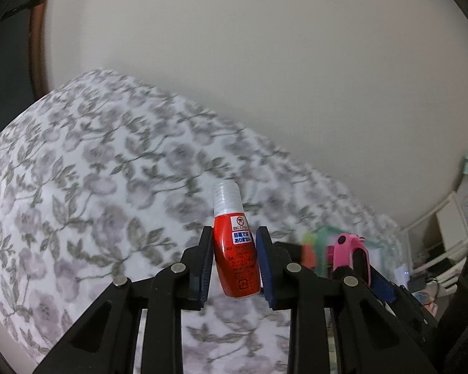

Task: Organize rigid objects
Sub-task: 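Lift and carry the glue bottle and pink watch with both grippers over the tray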

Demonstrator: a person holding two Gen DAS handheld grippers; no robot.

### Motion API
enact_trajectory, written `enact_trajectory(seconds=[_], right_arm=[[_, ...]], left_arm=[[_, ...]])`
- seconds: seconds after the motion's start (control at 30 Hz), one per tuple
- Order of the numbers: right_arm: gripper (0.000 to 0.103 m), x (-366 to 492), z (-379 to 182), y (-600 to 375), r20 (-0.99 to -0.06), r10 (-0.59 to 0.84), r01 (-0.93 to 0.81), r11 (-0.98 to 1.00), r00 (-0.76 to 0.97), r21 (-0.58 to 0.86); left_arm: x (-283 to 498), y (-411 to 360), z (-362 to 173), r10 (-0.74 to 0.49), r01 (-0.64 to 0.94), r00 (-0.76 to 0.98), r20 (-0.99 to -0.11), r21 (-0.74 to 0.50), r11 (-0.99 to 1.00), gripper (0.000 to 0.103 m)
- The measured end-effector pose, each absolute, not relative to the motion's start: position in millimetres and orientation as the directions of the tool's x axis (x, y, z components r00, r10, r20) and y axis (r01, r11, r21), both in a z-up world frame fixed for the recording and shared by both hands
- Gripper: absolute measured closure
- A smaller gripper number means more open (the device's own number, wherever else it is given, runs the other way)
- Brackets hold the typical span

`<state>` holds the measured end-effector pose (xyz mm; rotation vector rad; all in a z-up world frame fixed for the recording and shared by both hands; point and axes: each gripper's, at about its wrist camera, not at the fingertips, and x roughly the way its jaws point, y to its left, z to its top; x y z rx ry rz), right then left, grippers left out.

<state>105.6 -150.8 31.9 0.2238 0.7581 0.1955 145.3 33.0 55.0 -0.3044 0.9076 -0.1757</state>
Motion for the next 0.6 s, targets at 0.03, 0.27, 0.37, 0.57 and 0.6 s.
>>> enact_trajectory(seconds=[0.03, 0.27, 0.37, 0.57, 0.6], right_arm=[[0.052, 103.6, 35.6, -155.8, -0.653, 0.245, -0.087, 0.961, 0.717, 0.264], [0.052, 86.1, 59.4, -202.5, -0.629, 0.161, -0.011, 0.972, 0.76, 0.234], [0.052, 77.4, 66.6, -224.1, -0.622, 0.126, 0.028, 0.972, 0.773, 0.231], [0.052, 61.3, 72.1, -270.4, -0.615, 0.072, 0.101, 0.965, 0.785, 0.241], [0.052, 58.8, 71.6, -278.3, -0.616, 0.062, 0.115, 0.963, 0.785, 0.243]], left_arm=[[143.4, 26.2, 58.8, -0.293, 0.038, 0.611, -0.735, -0.342, 0.939, 0.075], [135.6, -20.0, 66.2, -0.356, 0.137, 0.603, -0.714, -0.346, 0.928, 0.075], [131.6, -44.8, 63.6, -0.375, 0.186, 0.586, -0.718, -0.331, 0.925, 0.075], [122.1, -92.1, 54.3, -0.419, 0.279, 0.536, -0.733, -0.315, 0.907, 0.075], [120.7, -98.0, 53.3, -0.42, 0.29, 0.532, -0.736, -0.308, 0.906, 0.075]])
